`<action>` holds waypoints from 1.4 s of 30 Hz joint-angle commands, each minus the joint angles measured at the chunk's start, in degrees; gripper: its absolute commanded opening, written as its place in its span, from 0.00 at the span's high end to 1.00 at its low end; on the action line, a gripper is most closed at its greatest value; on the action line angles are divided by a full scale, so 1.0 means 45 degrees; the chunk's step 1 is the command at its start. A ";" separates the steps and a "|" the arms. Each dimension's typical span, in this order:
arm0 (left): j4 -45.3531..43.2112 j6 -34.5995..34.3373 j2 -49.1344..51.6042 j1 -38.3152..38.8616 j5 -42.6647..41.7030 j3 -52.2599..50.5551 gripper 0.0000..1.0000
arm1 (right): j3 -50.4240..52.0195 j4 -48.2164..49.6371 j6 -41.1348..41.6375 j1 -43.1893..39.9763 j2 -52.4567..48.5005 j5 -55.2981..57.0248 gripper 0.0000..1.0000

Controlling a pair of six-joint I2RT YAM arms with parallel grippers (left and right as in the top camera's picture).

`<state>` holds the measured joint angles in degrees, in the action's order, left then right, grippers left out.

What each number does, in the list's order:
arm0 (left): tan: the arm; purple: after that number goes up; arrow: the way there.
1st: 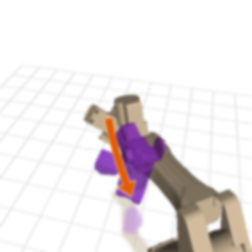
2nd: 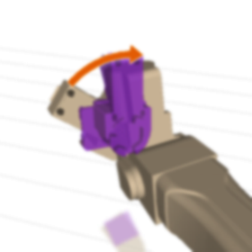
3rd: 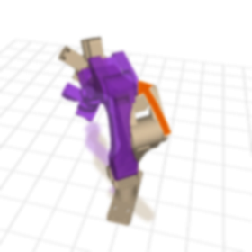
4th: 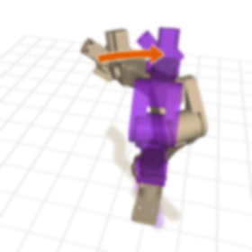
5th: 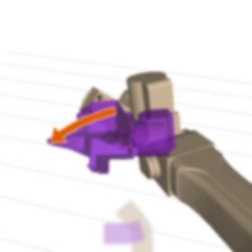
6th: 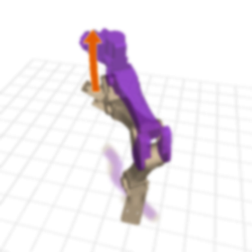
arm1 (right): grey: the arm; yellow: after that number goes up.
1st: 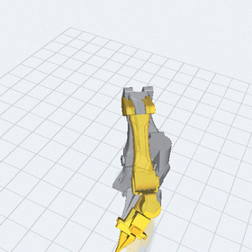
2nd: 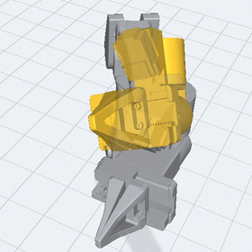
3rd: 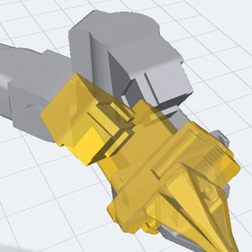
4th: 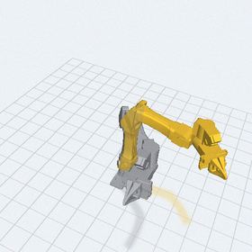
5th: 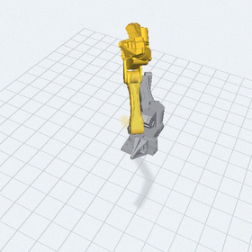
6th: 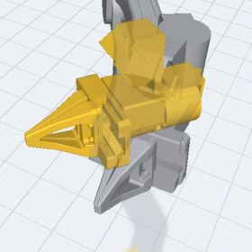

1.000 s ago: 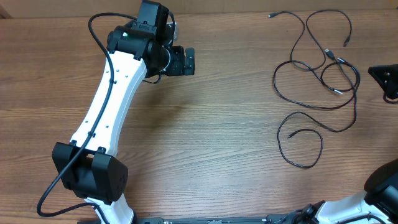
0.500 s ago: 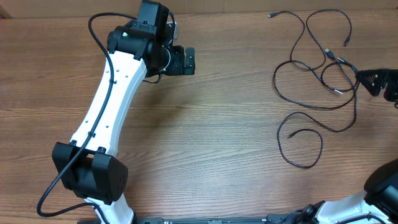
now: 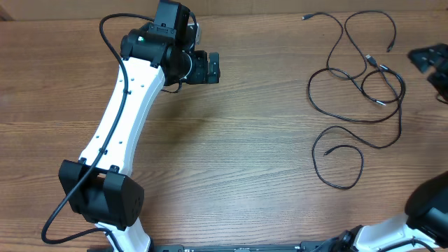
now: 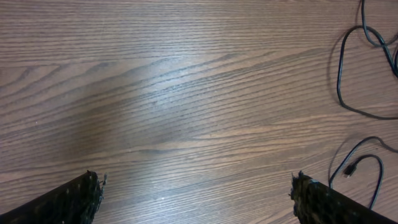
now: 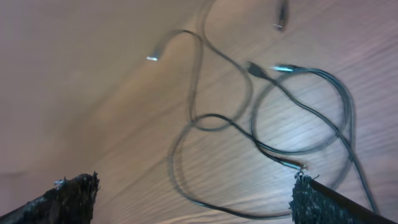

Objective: Untangle cables

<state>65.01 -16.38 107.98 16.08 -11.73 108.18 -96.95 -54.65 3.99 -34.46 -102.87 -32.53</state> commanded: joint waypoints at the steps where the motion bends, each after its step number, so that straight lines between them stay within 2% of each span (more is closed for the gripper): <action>1: -0.0049 0.0010 -0.0102 -0.0005 0.0063 0.0228 0.01 | -0.1059 -0.0126 0.1404 0.1603 0.0049 0.5581 0.00; 3: -0.0034 0.0015 -0.0102 -0.0005 0.0068 0.0228 0.00 | -0.1098 0.0117 0.1394 0.2302 0.0049 0.7179 0.00; 6: 0.0083 0.0015 -0.0102 -0.0010 0.0073 0.0228 0.00 | -0.1093 0.0588 0.1365 0.3094 0.0049 0.7519 0.00; 7: 0.0117 0.0019 -0.0102 -0.0010 0.0078 0.0228 0.00 | -0.1093 0.0884 0.1073 0.3269 0.0049 0.7548 0.12; 8: 0.0117 0.0015 -0.0102 -0.0005 0.0073 0.0228 0.00 | -0.1069 0.1239 0.0544 0.3458 0.0024 0.7533 0.17; 13: 0.0117 0.0015 -0.0102 0.0044 0.0068 0.0204 0.00 | -0.0719 0.2395 -0.1855 0.3895 -0.0510 0.7558 0.10; 15: 0.0117 0.0015 -0.0102 0.0049 0.0073 0.0180 0.00 | -0.0675 0.2521 -0.2297 0.3789 -0.1098 0.7553 0.09; 18: 0.0112 0.0019 -0.0102 0.0049 0.0073 0.0165 0.00 | -0.0675 0.2555 -0.2346 0.3376 -0.2259 0.7548 0.01; 26: 0.0107 0.0019 -0.0102 -0.0015 0.0078 0.0160 0.00 | -0.0670 0.2429 -0.4658 0.2924 -0.4425 0.7543 0.03; 28: 0.0063 0.0019 -0.0097 -0.0005 0.0073 0.0160 0.00 | -0.0665 0.2526 -0.5032 0.2924 -0.4653 0.7504 0.07; 30: -0.0005 0.0015 -0.0097 -0.0005 0.0073 0.0160 0.00 | -0.0641 0.2710 -0.5251 0.2924 -0.4843 0.7504 0.16; 33: -0.0029 0.0015 -0.0097 -0.0005 0.0073 0.0160 0.00 | -0.0612 0.3075 -0.5285 0.2900 -0.5105 0.7499 0.41; 34: -0.0024 0.0015 -0.0097 -0.0005 0.0073 0.0160 0.00 | -0.0612 0.3177 -0.5285 0.2885 -0.5187 0.7499 0.43; 38: -0.0029 0.0015 -0.0097 -0.0005 0.0073 0.0160 0.01 | -0.0612 0.3531 -0.5285 0.2846 -0.5620 0.7504 0.38; 42: -0.0039 0.0015 -0.0097 0.0005 0.0078 0.0160 0.00 | -0.0612 0.3818 -0.5289 0.2778 -0.5950 0.7499 0.38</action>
<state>65.06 -16.38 107.98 16.08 -11.73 108.18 -99.72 -38.26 -19.44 -21.63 -127.61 1.04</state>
